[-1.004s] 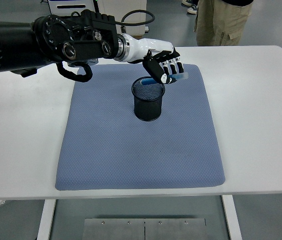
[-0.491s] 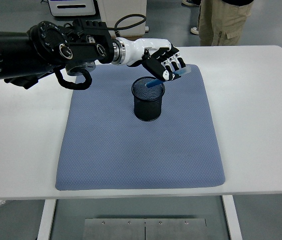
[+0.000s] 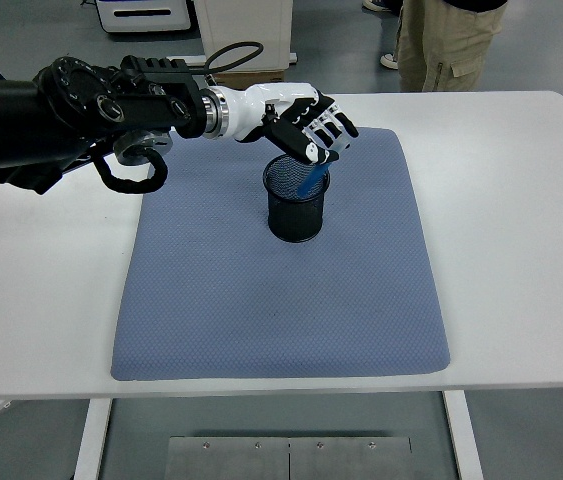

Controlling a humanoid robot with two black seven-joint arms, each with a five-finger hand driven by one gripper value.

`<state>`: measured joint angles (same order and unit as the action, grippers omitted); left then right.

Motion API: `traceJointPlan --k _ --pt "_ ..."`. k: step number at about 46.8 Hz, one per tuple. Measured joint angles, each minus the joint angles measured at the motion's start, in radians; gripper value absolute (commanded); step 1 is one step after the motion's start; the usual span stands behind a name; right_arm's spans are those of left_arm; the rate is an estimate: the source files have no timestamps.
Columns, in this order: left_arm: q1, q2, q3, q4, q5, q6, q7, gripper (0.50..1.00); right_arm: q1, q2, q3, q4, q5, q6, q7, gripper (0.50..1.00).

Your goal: Left hand places marker in pen holder

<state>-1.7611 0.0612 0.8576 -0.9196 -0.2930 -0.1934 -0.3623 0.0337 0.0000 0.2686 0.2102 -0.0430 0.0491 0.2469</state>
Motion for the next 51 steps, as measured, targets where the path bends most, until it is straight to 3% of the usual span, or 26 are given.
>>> traceJointPlan --k 8,12,20,26,44,51 --pt "-0.001 0.002 0.001 0.001 0.0 0.002 -0.001 0.921 0.0 0.0 0.0 0.0 0.0 0.0 0.0 1.0" --pt "-0.005 0.017 0.001 0.001 0.0 0.002 -0.001 1.0 0.0 0.0 0.0 0.0 0.0 0.0 0.0 1.0" --pt "-0.001 0.064 -0.009 0.013 0.0 0.003 -0.003 1.0 0.0 0.0 0.0 0.0 0.0 0.0 0.0 1.0" --pt "0.029 0.107 -0.031 0.082 0.006 0.002 0.001 1.0 0.0 0.0 0.0 0.0 0.0 0.0 0.0 1.0" --pt "0.248 0.114 -0.067 0.396 0.061 0.045 0.041 1.0 0.0 0.0 0.0 0.0 0.0 0.0 0.0 1.0" --pt "0.341 0.114 -0.119 0.487 0.061 0.046 0.034 1.0 0.0 0.0 0.0 0.0 0.0 0.0 0.0 1.0"
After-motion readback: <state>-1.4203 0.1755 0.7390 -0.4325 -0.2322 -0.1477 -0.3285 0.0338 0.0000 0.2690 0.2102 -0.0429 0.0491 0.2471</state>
